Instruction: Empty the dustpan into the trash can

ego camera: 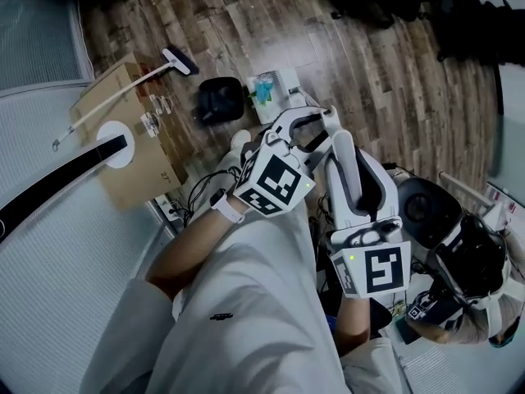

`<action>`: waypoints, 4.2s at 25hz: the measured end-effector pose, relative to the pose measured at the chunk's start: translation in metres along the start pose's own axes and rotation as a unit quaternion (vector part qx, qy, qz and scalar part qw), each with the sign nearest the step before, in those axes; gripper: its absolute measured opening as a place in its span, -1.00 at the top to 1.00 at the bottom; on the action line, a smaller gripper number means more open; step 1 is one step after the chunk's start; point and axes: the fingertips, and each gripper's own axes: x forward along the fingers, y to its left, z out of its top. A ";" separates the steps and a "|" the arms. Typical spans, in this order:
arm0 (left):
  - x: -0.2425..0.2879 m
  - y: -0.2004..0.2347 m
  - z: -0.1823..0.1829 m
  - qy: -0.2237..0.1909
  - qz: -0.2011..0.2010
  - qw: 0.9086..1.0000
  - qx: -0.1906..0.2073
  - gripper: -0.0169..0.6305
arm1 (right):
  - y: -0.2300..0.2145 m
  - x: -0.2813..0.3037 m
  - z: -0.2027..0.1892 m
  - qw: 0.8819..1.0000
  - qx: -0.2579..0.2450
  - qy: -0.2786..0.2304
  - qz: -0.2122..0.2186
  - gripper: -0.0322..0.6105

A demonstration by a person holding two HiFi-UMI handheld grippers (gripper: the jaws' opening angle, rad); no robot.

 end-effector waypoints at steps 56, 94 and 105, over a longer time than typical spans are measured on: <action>-0.206 0.093 -0.050 -0.132 0.267 0.946 -0.124 0.59 | 0.218 0.043 0.000 0.956 -0.162 -0.043 0.239 0.47; -0.269 0.062 -0.062 -0.225 0.349 0.900 -0.134 0.58 | 0.275 -0.004 -0.010 0.889 -0.273 -0.033 0.366 0.47; -0.266 0.064 -0.057 -0.237 0.346 0.899 -0.123 0.57 | 0.269 -0.004 -0.008 0.874 -0.297 -0.032 0.383 0.47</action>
